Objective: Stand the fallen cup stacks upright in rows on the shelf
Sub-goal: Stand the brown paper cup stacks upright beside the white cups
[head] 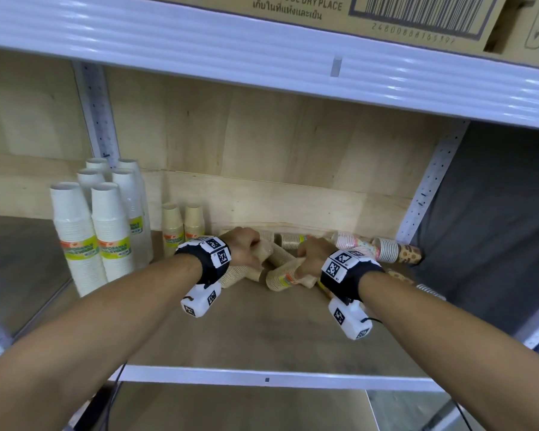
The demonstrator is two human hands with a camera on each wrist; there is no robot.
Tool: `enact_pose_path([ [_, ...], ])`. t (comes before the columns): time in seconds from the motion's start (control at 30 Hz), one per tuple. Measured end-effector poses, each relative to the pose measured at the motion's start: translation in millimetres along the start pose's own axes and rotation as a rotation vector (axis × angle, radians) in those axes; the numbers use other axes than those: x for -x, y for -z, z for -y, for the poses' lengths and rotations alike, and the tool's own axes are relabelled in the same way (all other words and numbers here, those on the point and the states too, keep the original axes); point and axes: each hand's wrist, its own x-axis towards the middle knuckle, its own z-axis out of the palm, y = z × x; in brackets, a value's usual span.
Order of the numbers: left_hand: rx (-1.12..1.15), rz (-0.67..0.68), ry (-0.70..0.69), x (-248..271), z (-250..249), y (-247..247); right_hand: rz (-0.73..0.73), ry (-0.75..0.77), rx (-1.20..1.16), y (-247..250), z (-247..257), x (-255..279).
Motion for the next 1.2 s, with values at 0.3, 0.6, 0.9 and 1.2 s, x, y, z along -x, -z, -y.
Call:
enact_pose_path([
  [0.3, 0.177, -0.093, 0.053, 5, 7, 5, -0.009, 0.092, -0.053, 14, 37, -5],
  [0.6, 0.324, -0.103, 0.077, 7, 6, -1, -0.040, 0.189, -0.026, 17, 44, -10],
  [0.9, 0.312, -0.143, 0.077, 6, 3, 4, -0.131, 0.111, -0.068, 19, 48, -17],
  [1.2, 0.287, -0.212, 0.070, 5, -7, 11, -0.134, 0.111, -0.060, 17, 47, -20],
])
